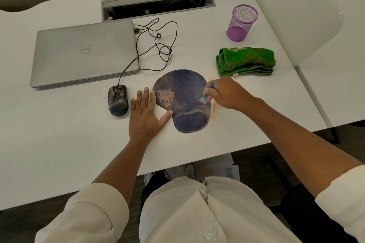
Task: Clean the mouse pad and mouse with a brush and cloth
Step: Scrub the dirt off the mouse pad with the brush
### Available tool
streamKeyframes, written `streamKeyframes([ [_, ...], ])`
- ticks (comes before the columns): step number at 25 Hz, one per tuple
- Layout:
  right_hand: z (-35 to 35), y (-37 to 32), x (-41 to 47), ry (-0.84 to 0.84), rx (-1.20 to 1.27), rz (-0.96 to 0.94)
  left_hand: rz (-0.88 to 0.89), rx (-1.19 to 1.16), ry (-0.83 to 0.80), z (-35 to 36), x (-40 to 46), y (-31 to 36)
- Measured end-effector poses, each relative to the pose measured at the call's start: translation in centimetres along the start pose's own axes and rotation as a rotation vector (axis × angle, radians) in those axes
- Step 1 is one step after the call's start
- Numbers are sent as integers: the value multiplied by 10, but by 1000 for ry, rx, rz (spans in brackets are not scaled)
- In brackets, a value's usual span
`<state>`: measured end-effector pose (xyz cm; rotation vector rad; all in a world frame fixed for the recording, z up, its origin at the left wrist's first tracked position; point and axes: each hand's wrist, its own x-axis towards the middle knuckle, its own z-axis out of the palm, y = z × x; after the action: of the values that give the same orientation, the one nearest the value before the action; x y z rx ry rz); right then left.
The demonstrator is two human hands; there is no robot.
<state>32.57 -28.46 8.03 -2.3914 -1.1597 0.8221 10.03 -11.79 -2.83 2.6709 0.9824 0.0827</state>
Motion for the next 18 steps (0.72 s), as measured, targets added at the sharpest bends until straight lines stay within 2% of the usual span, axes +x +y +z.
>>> streamKeyframes([
  [4,5,-1,-1,-62,-88,41,-1,3,5,1,0,0],
  [8,-1,-1,-1,2,-20,-11,-4,-5,13,2,1,-1],
  [12,1,-3,-1,4,-204,36,-7,6,10,2,1,0],
  [15,0,-5,0,31,-120,-24,-9,6,8,2,1,-1],
  [18,1,-2,0,-7,-206,10,-4,1,12,1,0,0],
])
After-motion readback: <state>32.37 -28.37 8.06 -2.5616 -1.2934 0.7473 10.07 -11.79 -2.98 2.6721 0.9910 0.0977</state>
